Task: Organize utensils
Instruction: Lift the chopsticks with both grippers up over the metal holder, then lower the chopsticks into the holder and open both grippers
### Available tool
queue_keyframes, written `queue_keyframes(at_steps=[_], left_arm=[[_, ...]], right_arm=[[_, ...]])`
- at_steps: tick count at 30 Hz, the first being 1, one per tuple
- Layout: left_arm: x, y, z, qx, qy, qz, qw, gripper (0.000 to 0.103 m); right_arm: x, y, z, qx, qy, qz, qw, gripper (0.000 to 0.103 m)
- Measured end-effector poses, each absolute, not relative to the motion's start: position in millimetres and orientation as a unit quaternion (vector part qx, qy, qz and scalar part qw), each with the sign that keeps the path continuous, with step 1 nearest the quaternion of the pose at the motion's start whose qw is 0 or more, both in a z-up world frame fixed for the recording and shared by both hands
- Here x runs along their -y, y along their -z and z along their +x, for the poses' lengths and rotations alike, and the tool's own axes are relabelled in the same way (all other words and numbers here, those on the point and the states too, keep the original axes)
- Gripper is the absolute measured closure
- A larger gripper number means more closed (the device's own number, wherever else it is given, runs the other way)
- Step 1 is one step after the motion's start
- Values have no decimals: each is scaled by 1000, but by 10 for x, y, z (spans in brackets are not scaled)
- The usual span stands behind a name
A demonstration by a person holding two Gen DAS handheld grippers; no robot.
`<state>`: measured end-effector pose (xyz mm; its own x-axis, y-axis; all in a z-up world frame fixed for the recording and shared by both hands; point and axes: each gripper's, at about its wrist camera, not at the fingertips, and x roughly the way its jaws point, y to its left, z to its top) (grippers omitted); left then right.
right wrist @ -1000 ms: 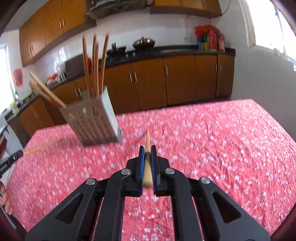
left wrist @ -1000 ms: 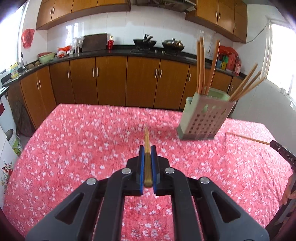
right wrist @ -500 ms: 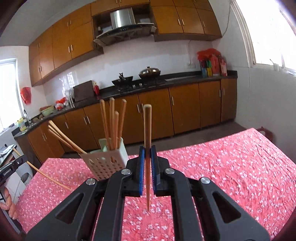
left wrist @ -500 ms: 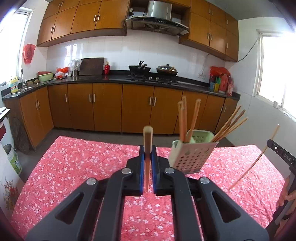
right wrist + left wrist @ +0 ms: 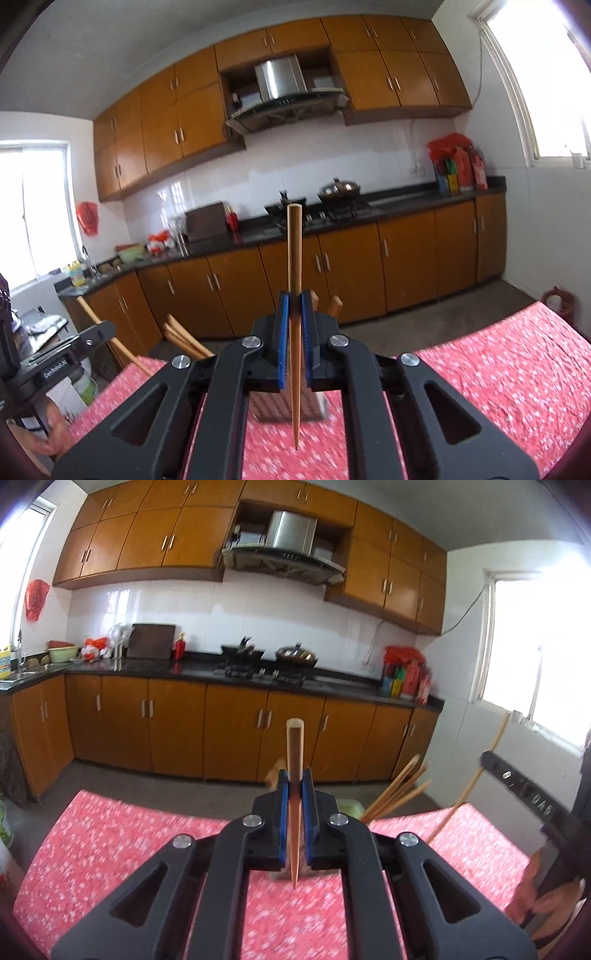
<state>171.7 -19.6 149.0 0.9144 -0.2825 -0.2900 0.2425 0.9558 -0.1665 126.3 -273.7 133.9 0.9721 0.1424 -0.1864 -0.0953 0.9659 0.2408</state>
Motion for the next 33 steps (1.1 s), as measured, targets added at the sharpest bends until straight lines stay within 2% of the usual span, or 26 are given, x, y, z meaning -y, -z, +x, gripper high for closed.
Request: queue_keyframes(at_steps=[6,12,21,30,33], left_arm=[[440,-1888,1888,-109,135,-58,983,95],[563,-2036,2085,-88,127,-58,986,95],[568,-1778,2484,-109,119,-70,984,95],[548,-1498,2742,-147,119,-77,979,95],[493,-1508,2708,-145,115,-81,979,93]], right_arm=[[2594,-1560,1453,-60,-67,105,990,95],[2556,-1653,1657,-31,-59,99,993,95],[2520,-1423,1955,-21,-59,96,993,95],[2520,-1155,2119,-56,-60,96,992,94],[2549,-1203,2046,-53,-58,96,992,75]])
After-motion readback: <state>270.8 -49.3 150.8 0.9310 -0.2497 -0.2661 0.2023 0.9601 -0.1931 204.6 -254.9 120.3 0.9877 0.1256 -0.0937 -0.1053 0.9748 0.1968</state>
